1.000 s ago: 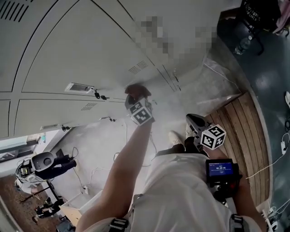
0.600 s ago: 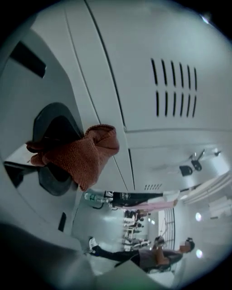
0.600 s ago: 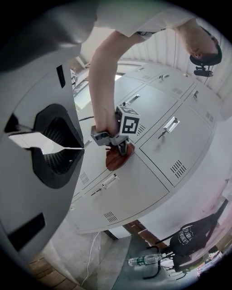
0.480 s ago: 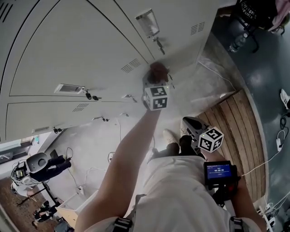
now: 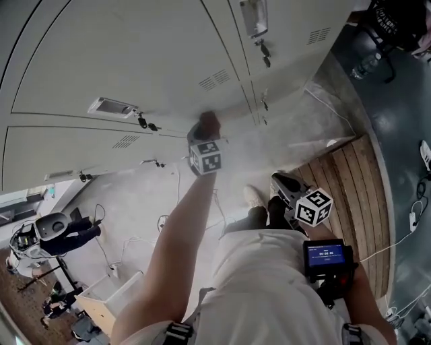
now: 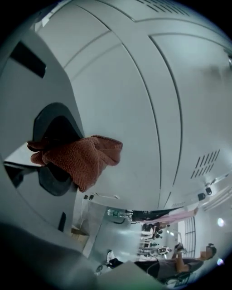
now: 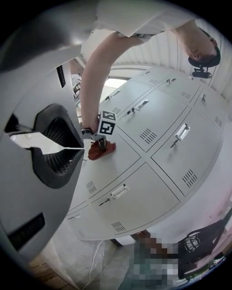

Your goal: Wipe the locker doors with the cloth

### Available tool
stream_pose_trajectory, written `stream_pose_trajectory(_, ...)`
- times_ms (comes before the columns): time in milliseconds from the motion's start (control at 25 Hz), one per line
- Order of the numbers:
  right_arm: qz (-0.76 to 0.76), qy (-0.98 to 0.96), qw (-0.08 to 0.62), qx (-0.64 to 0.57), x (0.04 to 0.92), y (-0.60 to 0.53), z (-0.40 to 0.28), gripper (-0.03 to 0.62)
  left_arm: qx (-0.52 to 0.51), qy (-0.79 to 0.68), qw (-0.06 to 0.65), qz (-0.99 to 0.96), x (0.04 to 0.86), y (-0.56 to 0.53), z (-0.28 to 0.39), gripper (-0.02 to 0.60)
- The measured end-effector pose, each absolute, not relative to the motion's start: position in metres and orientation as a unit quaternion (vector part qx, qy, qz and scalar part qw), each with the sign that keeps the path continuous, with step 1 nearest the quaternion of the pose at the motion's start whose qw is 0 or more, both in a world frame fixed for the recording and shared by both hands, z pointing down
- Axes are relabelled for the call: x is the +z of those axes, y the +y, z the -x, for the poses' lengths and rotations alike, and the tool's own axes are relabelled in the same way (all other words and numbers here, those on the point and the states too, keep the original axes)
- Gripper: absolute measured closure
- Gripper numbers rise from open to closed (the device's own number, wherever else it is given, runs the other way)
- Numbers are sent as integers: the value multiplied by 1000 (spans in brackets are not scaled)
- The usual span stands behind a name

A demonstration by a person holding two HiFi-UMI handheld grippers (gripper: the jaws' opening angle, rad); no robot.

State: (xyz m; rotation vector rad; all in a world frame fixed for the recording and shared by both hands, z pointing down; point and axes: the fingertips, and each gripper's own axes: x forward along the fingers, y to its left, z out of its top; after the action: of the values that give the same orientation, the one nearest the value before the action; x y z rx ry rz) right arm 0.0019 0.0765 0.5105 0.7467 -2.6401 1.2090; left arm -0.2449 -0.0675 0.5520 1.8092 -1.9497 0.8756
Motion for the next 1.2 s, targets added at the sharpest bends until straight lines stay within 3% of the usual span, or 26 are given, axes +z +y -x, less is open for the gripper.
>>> stream_pose_trajectory(360,-244,-879,72,404,513,81,12,574,267,-779,259,-505,589,16,362,505)
stream_pose_trajectory(600,-274,-862,72,421,529,74,-17,574,261,-766,270,-521,604,-28,293,505)
stream_pose_trajectory(1000,-303,-846,80,431,540,74,-49,574,292,-635,168,-695,604,-130,129,505)
stream_pose_trajectory(1200,-310,-840,88,436,546,85,-58,574,318,-591,131,-730,602,-146,104,505)
